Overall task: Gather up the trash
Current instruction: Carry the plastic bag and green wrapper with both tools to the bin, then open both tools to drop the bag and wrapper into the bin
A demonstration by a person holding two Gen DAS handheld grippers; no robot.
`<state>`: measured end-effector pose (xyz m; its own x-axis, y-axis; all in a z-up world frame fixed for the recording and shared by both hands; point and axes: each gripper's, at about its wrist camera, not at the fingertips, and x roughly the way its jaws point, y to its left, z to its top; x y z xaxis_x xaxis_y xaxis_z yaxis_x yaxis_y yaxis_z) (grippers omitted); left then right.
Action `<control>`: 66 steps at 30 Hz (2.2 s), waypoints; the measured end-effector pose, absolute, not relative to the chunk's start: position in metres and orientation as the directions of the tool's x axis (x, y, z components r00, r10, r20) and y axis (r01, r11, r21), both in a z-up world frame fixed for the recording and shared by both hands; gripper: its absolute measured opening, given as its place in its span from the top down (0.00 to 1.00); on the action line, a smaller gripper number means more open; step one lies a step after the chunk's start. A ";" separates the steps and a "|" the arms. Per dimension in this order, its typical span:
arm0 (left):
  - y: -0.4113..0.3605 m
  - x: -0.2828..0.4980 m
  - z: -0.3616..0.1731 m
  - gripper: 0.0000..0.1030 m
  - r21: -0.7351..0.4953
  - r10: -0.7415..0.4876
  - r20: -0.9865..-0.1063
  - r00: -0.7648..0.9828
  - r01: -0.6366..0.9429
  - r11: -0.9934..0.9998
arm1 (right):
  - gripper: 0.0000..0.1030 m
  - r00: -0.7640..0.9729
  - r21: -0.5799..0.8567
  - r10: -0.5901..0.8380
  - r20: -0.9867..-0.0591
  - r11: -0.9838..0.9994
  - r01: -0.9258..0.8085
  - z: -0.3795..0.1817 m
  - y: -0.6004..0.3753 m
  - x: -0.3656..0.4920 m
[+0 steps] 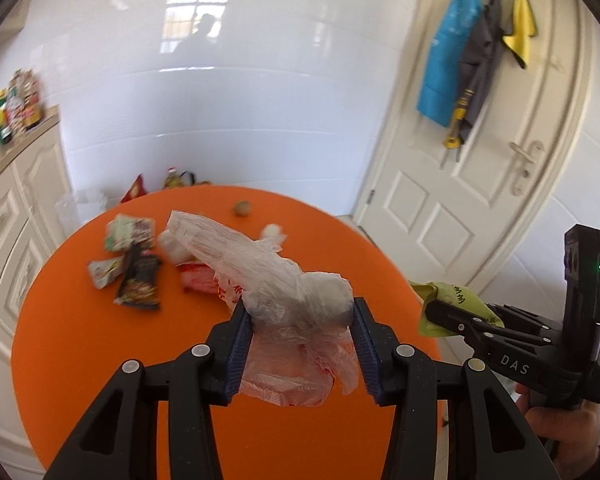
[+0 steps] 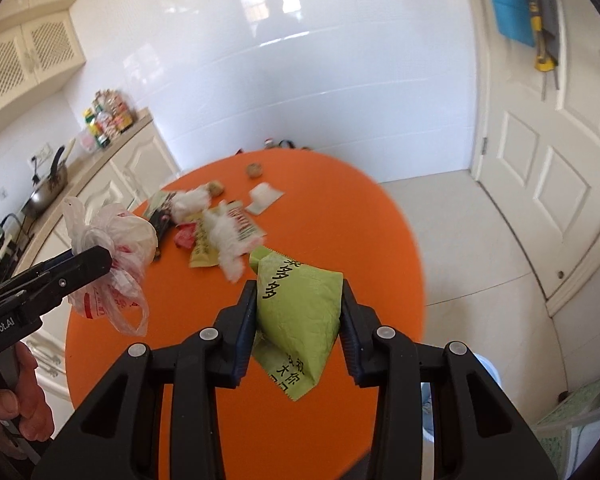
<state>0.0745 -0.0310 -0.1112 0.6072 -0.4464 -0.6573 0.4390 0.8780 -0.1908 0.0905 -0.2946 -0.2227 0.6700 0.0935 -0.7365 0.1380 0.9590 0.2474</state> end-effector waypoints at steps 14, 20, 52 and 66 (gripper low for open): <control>-0.147 0.020 -0.144 0.58 -0.204 -0.642 -0.664 0.383 0.733 0.649 | 0.64 0.633 0.198 -0.203 -0.747 0.841 0.503 -0.218 -0.447 -0.018; -0.235 0.048 -0.186 0.57 -0.224 -0.611 -0.753 0.244 0.778 0.587 | 0.64 0.535 0.198 -0.210 -0.818 0.770 0.606 -0.270 -0.496 -0.039; -0.442 0.144 -0.301 0.18 -0.116 -0.317 -0.942 0.106 0.787 0.606 | 0.00 0.287 0.205 -0.056 -0.956 0.572 0.795 -0.448 -0.580 -0.048; -0.351 0.082 -0.227 0.06 -0.072 -0.421 -0.864 0.275 0.760 0.646 | 0.00 0.366 0.188 -0.177 -0.914 0.614 0.767 -0.358 -0.542 -0.041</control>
<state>0.0820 -0.3511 -0.2271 0.2750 -0.4208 -0.8645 0.7602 0.6456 -0.0724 -0.0405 -0.5417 -0.3576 0.3657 -0.1772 -0.9137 0.7667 0.6139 0.1879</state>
